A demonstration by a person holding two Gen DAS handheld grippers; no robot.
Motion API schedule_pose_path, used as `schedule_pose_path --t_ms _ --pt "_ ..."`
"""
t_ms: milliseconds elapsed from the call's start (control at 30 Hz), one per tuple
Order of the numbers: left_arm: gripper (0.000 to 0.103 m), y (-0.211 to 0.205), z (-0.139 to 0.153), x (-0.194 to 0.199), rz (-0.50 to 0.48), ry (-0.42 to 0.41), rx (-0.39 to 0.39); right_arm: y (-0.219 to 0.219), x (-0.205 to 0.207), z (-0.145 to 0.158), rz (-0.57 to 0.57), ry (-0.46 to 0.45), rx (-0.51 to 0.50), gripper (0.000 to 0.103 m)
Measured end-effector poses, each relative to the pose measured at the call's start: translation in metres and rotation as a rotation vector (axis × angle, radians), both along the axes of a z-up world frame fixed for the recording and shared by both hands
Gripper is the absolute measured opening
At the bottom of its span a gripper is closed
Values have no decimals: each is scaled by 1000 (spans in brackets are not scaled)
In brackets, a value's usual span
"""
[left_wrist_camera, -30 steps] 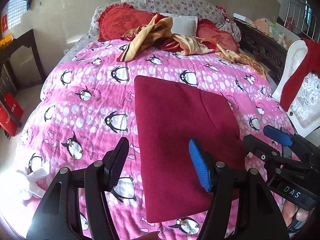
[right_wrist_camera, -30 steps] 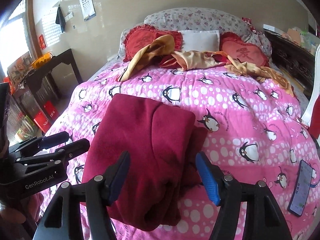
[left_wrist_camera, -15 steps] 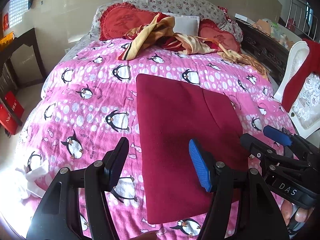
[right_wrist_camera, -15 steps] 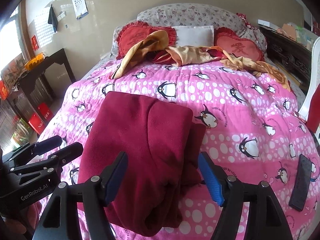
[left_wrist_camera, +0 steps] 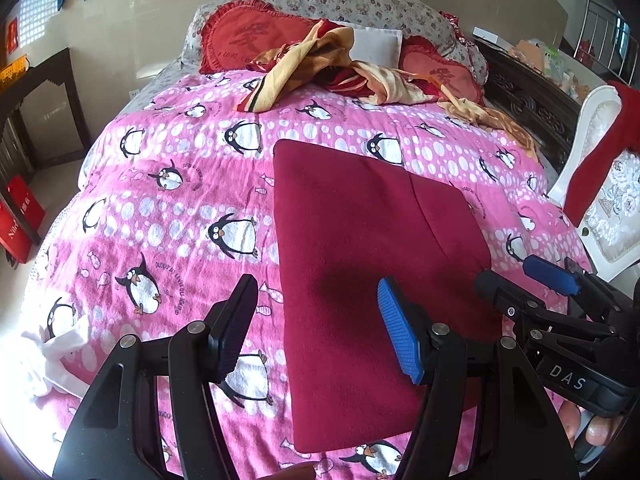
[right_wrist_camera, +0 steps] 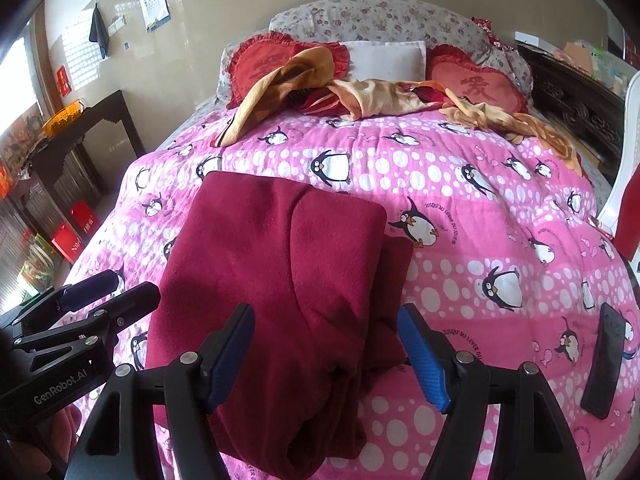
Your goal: Fold small clothes
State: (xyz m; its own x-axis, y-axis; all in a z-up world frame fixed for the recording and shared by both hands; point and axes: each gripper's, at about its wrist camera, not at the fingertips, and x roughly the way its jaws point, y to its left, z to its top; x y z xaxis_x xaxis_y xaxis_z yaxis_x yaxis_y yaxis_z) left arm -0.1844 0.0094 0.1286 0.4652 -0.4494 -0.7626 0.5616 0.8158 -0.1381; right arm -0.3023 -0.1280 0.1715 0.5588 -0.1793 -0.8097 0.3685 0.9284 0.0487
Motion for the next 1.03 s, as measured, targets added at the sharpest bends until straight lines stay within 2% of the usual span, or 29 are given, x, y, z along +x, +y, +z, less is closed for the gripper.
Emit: schedule_pose_path --t_ms 900,1033 --pt "63 0 -9 5 14 17 -4 -3 8 -9 -4 26 25 72" --pt "63 6 -12 16 38 6 8 -6 8 -12 -4 28 31 72"
